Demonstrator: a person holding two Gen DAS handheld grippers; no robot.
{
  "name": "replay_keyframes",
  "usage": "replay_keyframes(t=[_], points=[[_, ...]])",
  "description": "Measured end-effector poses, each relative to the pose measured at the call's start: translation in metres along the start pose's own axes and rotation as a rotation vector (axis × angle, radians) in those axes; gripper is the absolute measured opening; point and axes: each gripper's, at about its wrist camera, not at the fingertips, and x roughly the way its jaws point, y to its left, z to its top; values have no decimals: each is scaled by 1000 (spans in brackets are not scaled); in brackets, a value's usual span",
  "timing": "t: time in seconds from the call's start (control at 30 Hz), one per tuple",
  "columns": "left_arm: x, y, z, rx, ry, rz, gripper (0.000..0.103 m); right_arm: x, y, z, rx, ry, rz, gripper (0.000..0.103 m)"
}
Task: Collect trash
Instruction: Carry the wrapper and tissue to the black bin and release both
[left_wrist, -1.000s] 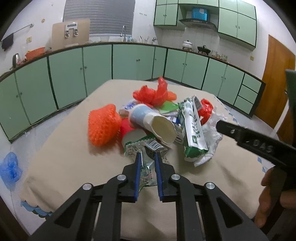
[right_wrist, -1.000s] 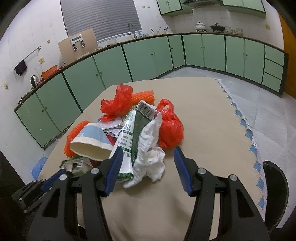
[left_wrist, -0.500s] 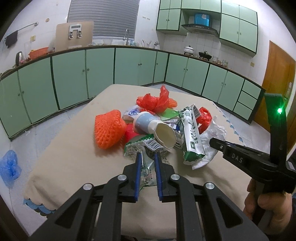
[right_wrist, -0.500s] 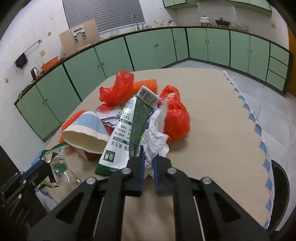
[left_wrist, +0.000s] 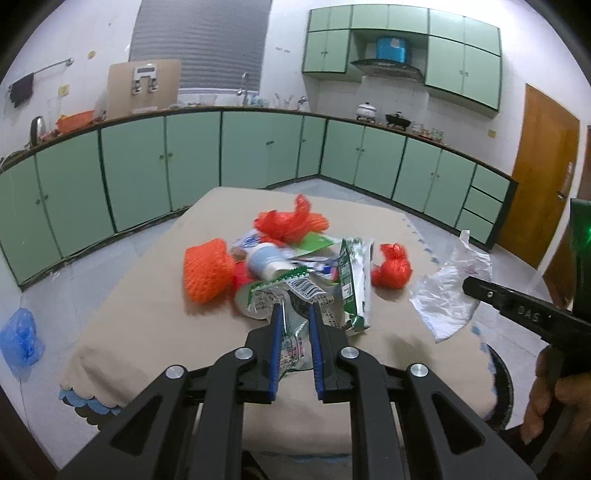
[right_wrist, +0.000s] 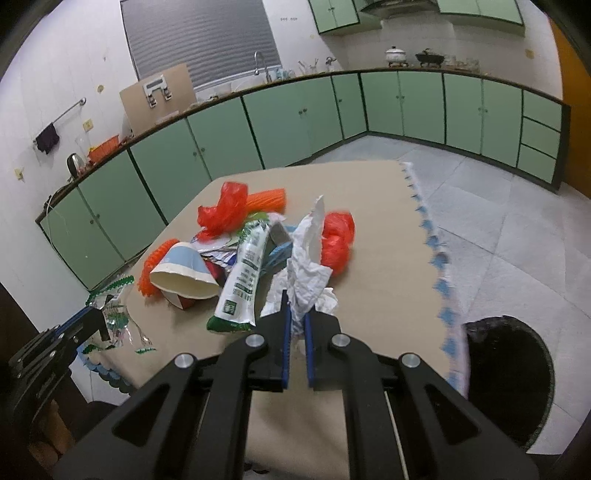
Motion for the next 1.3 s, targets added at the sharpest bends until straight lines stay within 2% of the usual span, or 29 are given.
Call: replay_keyframes(t=[0.17, 0.27, 0.5, 0.73, 0.9, 0.97, 1.07, 1.13, 1.3], points=[[-6, -33, 3, 45, -5, -52, 14, -40, -34, -7, 20, -22, -42, 6], [-7, -63, 4, 91, -5, -104, 14, -59, -68, -14, 67, -22, -88, 6], [10, -148, 2, 212, 18, -255, 14, -87, -153, -45, 187, -4, -257, 6], [43, -246, -11, 326, 64, -424, 14, -87, -225, -77, 296, 34, -360, 6], [77, -300, -33, 379, 129, -504, 15, -70, -268, -98, 364, 81, -410, 6], [92, -315, -43, 393, 155, -525, 16, -61, -285, -106, 399, 111, -416, 6], [119, -334, -57, 403, 201, -544, 21, -49, -304, -111, 446, 154, -424, 13], [137, -345, -69, 420, 226, -532, 24, -46, -313, -115, 480, 154, -430, 31], [159, -351, -86, 449, 267, -507, 30, -46, -318, -112, 492, 140, -439, 34]])
